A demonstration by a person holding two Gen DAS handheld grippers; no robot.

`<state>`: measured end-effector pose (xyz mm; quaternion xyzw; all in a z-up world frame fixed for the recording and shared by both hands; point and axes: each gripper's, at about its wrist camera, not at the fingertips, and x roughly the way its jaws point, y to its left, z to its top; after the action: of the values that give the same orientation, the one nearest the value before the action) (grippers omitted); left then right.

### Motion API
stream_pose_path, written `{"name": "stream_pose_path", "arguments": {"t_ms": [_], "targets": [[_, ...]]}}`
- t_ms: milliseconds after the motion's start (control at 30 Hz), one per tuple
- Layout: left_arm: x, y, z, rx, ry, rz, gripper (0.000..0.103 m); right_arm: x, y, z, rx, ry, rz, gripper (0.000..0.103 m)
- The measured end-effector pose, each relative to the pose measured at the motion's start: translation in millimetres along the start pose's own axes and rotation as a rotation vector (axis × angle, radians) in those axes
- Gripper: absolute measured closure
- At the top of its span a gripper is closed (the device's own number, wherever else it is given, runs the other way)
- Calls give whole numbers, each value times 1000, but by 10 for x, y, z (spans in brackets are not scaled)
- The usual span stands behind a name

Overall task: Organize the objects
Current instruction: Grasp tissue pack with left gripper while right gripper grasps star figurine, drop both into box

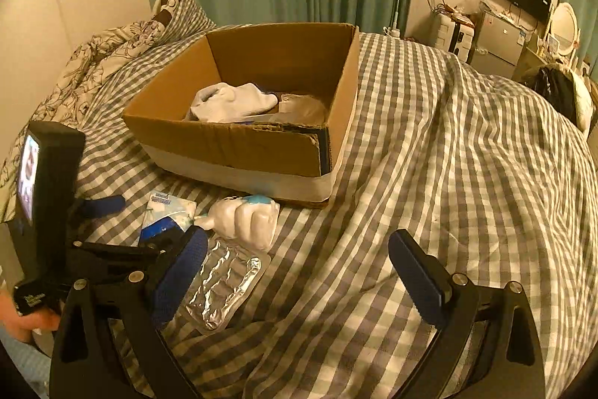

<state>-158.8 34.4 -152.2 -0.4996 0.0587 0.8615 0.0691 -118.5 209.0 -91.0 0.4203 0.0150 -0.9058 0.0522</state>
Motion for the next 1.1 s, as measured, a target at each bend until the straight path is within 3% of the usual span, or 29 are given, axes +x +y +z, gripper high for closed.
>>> {"name": "stream_pose_path", "arguments": {"t_ms": [33, 100, 233, 333, 700, 833, 1100], "targets": [[26, -35, -8, 16, 9, -12, 38, 15, 1, -6, 1, 7, -1, 5], [54, -76, -29, 32, 25, -53, 52, 69, 18, -17, 0, 21, -8, 5], [-68, -82, -57, 29, -20, -48, 68, 119, 62, -17, -6, 35, -14, 5], [-215, -30, -64, 7, -53, -51, 74, 146, 103, -11, -16, 40, -17, 5], [-726, 206, 77, -6, -203, 71, 76, 424, 437, 107, -62, 70, 8, 5], [-695, 306, 138, -2, -208, 117, 76, 620, 541, 160, -38, 97, 12, 5], [-540, 452, 122, -23, -173, 106, 76, 934, 605, 160, -19, 159, -10, 11]]}}
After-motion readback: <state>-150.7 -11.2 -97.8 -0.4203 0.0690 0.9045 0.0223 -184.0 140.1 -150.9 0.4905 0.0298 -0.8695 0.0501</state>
